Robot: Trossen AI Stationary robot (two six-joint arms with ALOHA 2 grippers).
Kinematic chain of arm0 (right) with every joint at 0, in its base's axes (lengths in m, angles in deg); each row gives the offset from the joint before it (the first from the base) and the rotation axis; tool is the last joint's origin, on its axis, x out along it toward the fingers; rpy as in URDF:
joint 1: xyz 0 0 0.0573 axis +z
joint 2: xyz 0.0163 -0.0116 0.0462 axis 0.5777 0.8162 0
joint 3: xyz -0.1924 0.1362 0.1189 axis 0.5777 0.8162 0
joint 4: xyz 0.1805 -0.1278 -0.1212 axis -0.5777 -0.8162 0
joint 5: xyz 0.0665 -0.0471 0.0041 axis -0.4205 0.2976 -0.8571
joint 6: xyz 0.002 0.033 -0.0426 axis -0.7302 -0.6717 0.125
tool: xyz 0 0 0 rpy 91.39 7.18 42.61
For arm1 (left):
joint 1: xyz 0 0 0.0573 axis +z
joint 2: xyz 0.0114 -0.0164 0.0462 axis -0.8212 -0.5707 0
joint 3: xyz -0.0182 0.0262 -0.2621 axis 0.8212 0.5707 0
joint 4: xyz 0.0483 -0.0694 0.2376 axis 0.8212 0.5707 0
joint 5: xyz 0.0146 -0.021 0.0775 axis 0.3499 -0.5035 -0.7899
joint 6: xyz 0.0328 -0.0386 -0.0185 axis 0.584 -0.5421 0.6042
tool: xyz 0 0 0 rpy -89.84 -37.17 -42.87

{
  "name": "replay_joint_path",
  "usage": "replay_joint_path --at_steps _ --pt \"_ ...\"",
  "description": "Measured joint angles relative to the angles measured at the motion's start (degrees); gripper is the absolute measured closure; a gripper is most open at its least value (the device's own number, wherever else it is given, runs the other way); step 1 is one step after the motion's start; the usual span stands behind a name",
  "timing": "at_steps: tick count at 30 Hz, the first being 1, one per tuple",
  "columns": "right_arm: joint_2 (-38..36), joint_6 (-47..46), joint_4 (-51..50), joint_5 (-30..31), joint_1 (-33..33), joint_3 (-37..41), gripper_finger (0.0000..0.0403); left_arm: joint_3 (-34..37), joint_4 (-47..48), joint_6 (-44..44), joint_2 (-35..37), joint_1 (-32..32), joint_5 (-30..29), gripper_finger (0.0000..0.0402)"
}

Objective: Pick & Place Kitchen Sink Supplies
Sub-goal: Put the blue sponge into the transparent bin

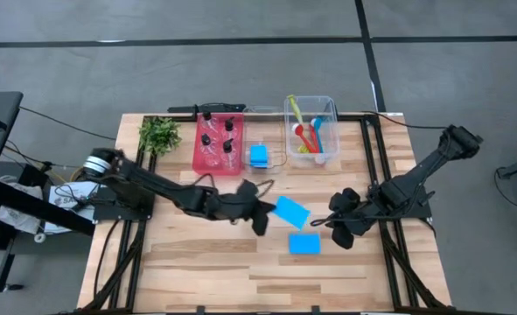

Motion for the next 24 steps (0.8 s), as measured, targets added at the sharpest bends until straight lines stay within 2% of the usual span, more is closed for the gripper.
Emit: replay_joint_path --at_steps 3,7,9,12,16,21,24 --pt "0.0 0.0 0.4 0.0 0.6 0.0 0.0301 3.3 -0.1 0.7 5.1 -0.1 -7.9 0.0398" --pt "0.0 0.0 1.6 0.0 1.3 0.0 0.0301 6.9 -0.2 5.4 11.2 -2.3 -27.6 0.0398" --pt "0.0 0.1 2.0 0.1 1.7 0.0 0.0301 8.2 -0.2 7.9 13.9 -3.4 -34.2 0.0399" --pt "0.0 1.0 3.2 1.1 2.6 0.0 0.0301 9.8 -0.3 10.2 16.9 -3.4 -36.2 0.0399" --pt "0.0 4.0 5.5 1.4 3.8 0.0 0.0301 10.2 -0.2 12.1 17.6 -2.7 -36.6 0.0399" --pt "0.0 16.8 15.6 -2.1 6.6 0.0 0.0301 10.2 -0.1 14.7 17.3 -0.9 -36.4 0.0399" --pt "0.0 24.2 19.5 -2.4 7.9 0.0 0.0301 10.2 -0.1 16.5 17.3 0.5 -33.3 0.0399"
